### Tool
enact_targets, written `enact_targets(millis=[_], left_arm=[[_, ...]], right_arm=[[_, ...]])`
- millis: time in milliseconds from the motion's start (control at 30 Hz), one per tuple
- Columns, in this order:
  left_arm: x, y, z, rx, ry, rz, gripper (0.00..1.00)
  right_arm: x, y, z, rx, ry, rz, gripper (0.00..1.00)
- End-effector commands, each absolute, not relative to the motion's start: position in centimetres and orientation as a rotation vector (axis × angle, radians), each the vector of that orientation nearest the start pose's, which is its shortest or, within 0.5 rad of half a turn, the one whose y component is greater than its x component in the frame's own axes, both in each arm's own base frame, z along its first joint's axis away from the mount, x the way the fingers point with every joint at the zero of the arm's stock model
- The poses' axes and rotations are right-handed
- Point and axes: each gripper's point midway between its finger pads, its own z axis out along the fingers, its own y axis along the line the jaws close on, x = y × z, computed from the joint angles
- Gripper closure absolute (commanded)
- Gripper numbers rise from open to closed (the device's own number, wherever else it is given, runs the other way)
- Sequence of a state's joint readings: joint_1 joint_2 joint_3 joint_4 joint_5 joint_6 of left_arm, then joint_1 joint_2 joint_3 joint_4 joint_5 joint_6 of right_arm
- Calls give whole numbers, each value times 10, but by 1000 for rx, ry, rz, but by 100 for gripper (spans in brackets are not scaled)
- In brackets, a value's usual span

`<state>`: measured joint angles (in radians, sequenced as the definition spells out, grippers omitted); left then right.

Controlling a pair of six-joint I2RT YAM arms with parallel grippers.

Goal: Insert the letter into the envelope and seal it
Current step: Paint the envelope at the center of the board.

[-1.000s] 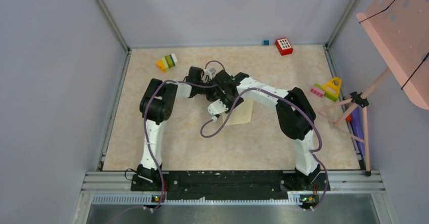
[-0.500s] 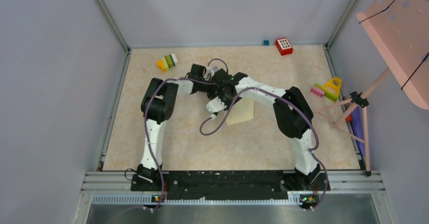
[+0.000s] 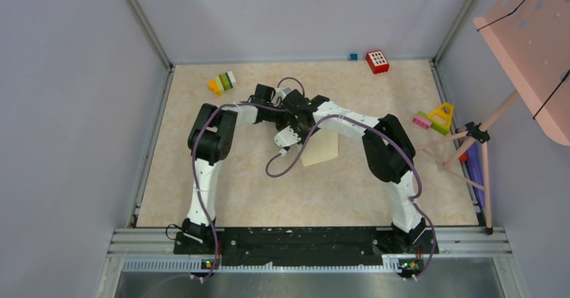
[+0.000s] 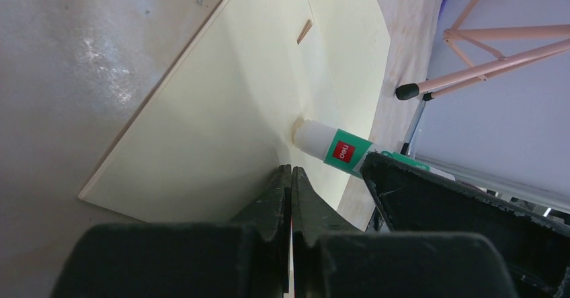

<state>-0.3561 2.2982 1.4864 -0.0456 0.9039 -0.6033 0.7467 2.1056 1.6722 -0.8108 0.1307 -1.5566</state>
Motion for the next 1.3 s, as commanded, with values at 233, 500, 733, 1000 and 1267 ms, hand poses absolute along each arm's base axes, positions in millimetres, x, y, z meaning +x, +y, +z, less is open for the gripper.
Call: enact_targets(millis=[233,500,733,1000,1267], left_arm=[[401,-308,-7,111,2632,-1391,100],[402,-307,-7,103,2634,-1382,100],[401,-320,37,167,2440,-1587,70],[386,-327,80,117,2175,-1948,63],[386,-323,41,-50,2297,-1885,97]], right_arm=[[368,256,72,-2689,1185,-271,100],[355,260,77,-2681,1164,-223,100],[374,272,92,-2576,1202,-283,100],[367,278,112,-2514,1231,-211,100],[368,279,117,-2474,1270,-215,100]])
